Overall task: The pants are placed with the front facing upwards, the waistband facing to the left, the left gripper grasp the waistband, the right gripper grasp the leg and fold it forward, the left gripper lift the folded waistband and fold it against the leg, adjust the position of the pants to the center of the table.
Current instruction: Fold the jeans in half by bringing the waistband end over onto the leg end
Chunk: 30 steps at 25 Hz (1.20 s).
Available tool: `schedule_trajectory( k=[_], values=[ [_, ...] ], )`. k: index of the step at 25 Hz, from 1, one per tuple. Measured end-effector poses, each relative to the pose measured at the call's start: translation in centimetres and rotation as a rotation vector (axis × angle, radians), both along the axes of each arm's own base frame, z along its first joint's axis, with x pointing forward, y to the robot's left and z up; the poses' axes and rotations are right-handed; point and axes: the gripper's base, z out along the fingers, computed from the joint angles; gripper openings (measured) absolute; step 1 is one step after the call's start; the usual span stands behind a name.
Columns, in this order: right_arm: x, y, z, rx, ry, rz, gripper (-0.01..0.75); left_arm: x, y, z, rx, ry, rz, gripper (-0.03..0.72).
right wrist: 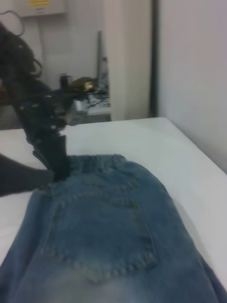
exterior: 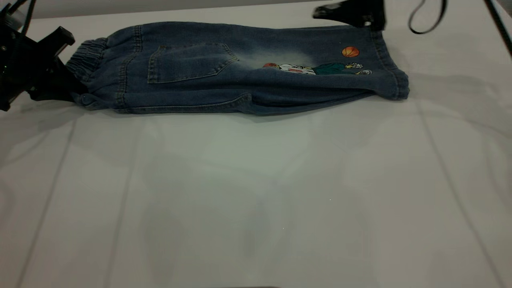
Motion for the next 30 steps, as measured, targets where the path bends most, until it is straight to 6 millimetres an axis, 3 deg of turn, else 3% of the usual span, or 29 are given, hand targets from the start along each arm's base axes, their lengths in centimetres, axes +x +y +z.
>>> schedule_trajectory(
  k=[3, 6, 13, 19, 23, 26, 30],
  values=[
    [0.5, 2.2, 0.5, -0.074, -0.036, 0.017, 0.530, 0.1, -0.6, 1.5, -0.009, -0.024, -0.038, 0.071],
    [0.4, 4.7, 0.3, -0.185, -0.059, 0.032, 0.530, 0.2, -1.6, 4.5, -0.004, -0.083, -0.094, 0.071],
    [-1.0, 10.1, -3.0, -0.402, -0.082, 0.098, 0.530, -0.4, -4.9, 12.1, 0.056, -0.251, -0.237, 0.069],
    [-2.7, 14.4, -6.0, -0.439, -0.085, 0.219, 0.530, -1.5, -9.0, 15.9, 0.098, -0.348, -0.376, 0.069],
    [-2.4, 13.4, -5.3, -0.470, -0.121, 0.268, 0.530, -2.3, -9.9, 18.5, 0.131, -0.423, -0.404, 0.069],
    [-1.0, 10.8, -3.5, -0.493, -0.145, 0.231, 0.530, -2.9, -10.1, 20.2, 0.146, -0.469, -0.417, 0.069],
    [0.5, 7.1, -0.5, -0.550, -0.212, 0.189, 0.530, -3.3, -11.2, 20.8, 0.169, -0.505, -0.468, 0.069]
  ],
)
